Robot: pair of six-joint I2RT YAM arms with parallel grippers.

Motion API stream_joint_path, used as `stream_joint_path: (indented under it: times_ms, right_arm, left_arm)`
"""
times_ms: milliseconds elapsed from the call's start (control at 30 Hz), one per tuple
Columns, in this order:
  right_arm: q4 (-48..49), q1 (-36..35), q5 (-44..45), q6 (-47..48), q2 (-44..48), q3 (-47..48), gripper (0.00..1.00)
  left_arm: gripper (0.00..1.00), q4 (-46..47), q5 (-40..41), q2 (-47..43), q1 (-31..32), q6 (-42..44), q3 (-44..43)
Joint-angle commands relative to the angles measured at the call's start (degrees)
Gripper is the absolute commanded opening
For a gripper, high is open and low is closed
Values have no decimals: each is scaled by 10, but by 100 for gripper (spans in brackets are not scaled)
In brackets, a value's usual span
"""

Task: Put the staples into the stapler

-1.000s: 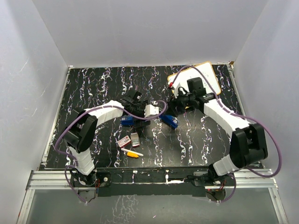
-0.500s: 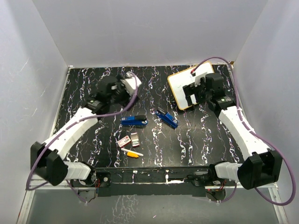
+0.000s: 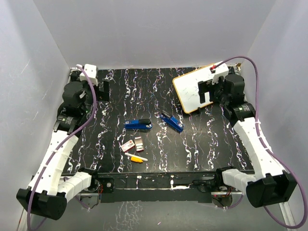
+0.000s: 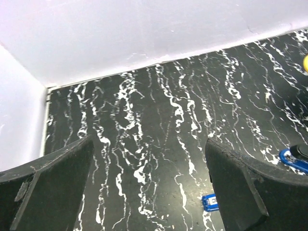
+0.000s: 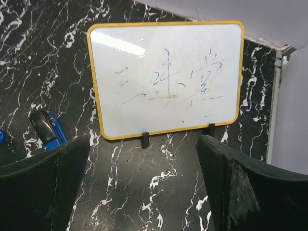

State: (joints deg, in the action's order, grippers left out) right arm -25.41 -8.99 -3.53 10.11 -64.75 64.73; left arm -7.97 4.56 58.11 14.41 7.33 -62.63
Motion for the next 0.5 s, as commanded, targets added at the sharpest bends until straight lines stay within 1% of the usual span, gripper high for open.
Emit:
stream_joint_path:
  times_ms: [0,200,467]
  right_arm:
    - [48,0,22,-6,68,10,99]
    - [51,26,11,-3,124,-13,99]
    - [15,48,5,-3,153,20,99]
  left_arm:
    - [97,-25,11,-43,-23,-7,9]
    - [97,-56,3,-85,-53,13,16]
    - [97,-90,-9,-108,-59,18,8]
